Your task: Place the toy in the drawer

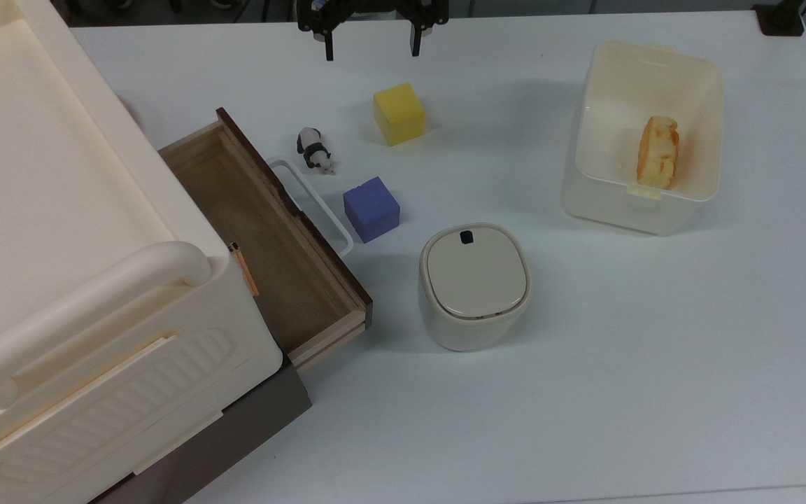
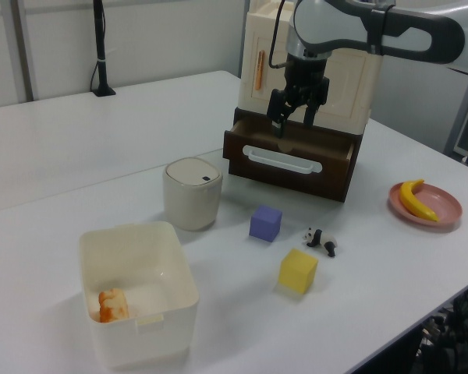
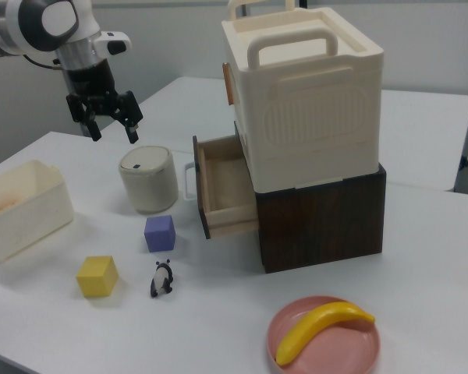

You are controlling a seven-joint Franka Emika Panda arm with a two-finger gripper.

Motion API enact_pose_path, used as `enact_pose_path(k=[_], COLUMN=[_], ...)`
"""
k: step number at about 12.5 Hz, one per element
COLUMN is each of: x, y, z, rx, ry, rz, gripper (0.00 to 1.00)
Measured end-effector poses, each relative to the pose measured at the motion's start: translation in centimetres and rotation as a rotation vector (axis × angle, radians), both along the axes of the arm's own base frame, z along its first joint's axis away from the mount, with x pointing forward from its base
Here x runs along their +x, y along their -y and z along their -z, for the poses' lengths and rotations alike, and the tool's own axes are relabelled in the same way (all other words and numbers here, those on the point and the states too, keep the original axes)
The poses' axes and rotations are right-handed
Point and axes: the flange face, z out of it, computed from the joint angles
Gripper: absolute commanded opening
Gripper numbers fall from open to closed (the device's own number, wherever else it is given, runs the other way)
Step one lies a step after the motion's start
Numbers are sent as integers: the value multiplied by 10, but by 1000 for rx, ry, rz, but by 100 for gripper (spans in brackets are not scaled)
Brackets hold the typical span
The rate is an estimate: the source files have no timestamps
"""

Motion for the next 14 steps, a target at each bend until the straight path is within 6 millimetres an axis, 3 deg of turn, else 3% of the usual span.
enact_pose_path(k=[10, 14], x=[0, 0], y=[1, 4], z=[4, 20], rx=[-9, -46], ry=[-7, -35], rz=[-1, -6], gripper=[100, 100])
